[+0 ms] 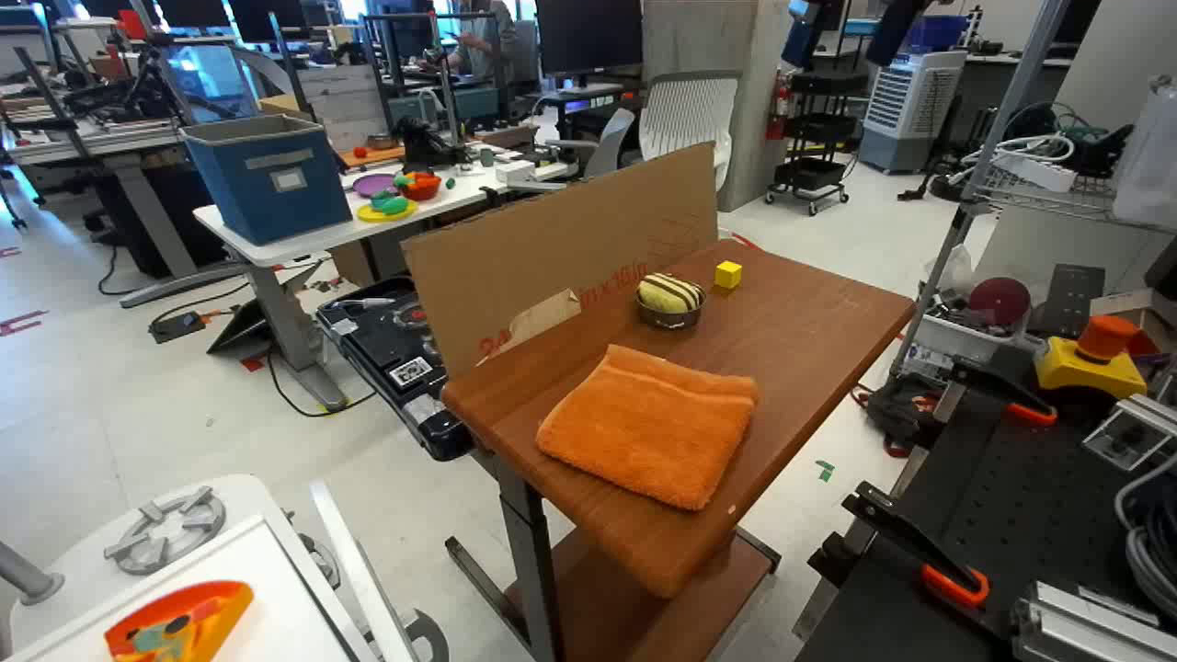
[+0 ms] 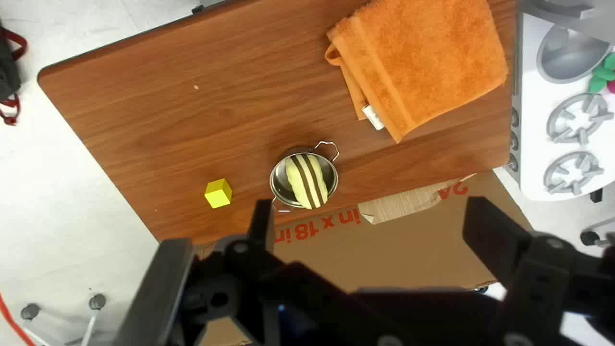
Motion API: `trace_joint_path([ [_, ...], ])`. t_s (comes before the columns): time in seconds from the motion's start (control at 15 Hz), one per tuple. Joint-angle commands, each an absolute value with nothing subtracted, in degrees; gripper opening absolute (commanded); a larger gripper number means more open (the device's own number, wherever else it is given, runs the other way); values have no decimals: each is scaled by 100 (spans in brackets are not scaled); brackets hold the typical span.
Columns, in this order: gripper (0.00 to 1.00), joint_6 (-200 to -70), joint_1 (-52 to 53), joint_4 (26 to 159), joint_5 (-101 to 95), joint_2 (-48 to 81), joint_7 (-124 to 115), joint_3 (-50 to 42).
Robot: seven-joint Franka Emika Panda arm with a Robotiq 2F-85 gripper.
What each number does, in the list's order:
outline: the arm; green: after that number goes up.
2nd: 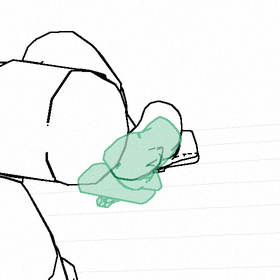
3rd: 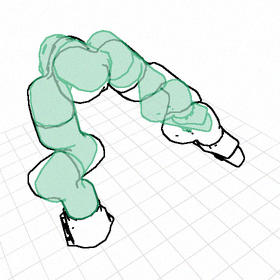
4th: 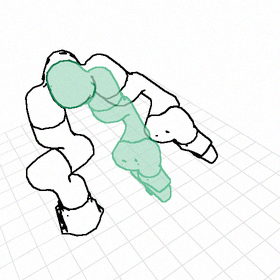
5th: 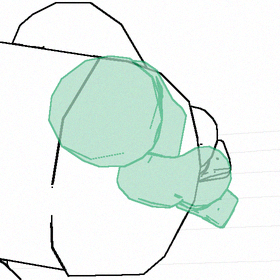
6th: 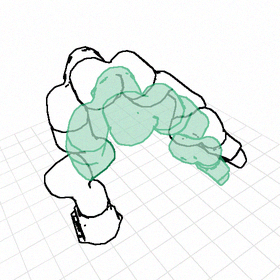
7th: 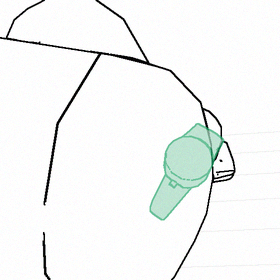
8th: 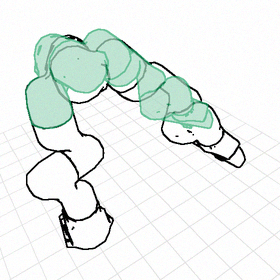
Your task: Remove the black and yellow plush toy from the pot and place it on the front right side of the table.
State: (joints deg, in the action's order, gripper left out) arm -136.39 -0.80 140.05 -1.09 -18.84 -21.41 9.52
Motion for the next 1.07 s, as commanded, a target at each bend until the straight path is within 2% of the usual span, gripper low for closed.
trace_joint_path([
  [0.0,100,-13622,-26,13992,-130,-1883,-2152,897],
  [0.4,100,-13631,-41,13920,-154,-1765,-2160,901],
  [1.0,100,-13658,-50,12294,-1073,798,-2010,620],
])
